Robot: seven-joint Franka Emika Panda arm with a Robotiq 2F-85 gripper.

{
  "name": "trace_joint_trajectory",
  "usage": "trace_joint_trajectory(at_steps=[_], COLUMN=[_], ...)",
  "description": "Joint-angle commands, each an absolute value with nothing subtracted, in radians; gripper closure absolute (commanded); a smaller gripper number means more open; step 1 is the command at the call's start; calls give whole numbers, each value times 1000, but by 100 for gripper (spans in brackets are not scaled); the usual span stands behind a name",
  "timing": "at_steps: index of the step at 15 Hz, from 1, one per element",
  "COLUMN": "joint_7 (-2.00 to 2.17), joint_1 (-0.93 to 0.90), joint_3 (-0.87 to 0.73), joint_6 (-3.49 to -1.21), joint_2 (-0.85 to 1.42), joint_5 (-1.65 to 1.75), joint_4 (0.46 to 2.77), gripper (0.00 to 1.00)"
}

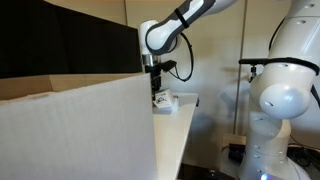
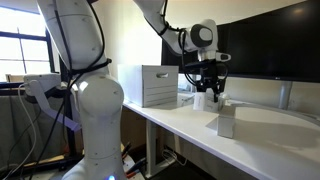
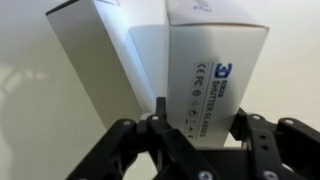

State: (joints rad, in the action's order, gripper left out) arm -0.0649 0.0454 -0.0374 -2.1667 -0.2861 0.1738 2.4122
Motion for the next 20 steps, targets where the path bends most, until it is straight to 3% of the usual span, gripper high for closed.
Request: trace_joint_trajectory(at_steps=[1,20], joint_7=[-56,-68], joint_1=[66,72], joint_3=[-46,-88], joint_6=[-2166,-2142], joint_2=[-233,-177], joint_5=[205,173], joint_4=[2369,2302], gripper=[68,68])
